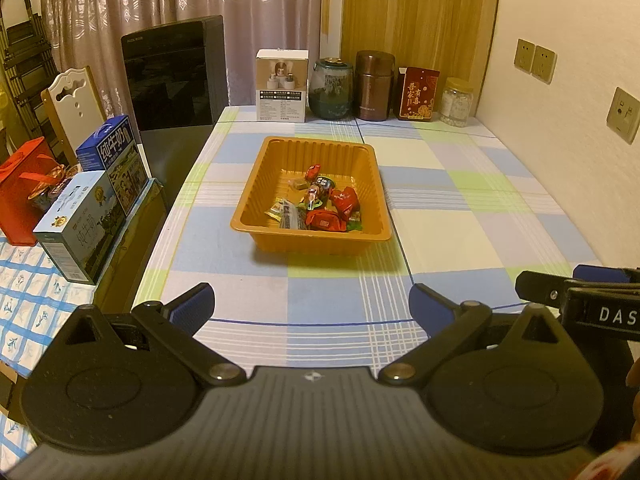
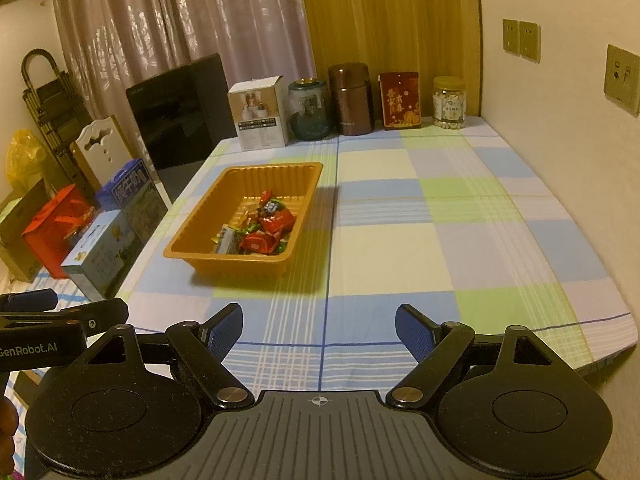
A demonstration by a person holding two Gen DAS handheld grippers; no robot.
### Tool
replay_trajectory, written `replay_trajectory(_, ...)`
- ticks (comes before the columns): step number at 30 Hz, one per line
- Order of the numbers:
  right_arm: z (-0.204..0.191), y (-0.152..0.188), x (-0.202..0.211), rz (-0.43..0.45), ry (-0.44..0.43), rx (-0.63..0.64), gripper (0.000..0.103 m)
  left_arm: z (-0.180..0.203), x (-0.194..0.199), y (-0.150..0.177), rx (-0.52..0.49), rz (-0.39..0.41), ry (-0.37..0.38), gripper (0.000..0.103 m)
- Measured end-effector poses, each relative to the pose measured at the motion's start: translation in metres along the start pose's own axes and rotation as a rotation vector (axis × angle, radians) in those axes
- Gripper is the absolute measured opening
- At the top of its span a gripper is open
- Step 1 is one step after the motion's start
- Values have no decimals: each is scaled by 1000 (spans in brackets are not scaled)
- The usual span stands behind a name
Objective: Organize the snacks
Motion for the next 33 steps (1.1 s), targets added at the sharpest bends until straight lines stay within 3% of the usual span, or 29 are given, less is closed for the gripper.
replay_trajectory(33,1,6,-4,-3,-1,-7,83,4,-7,1,-1,-5,6,103)
Point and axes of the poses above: each gripper's, at about its wrist camera, not at the fingertips, and x roughly against the way its jaws point, z to its right, y to its underside, the point moved 6 cm from there along -x, roughly the way its jaws point, and after that the axes turned 11 degrees about x, right-handed, at the moved point
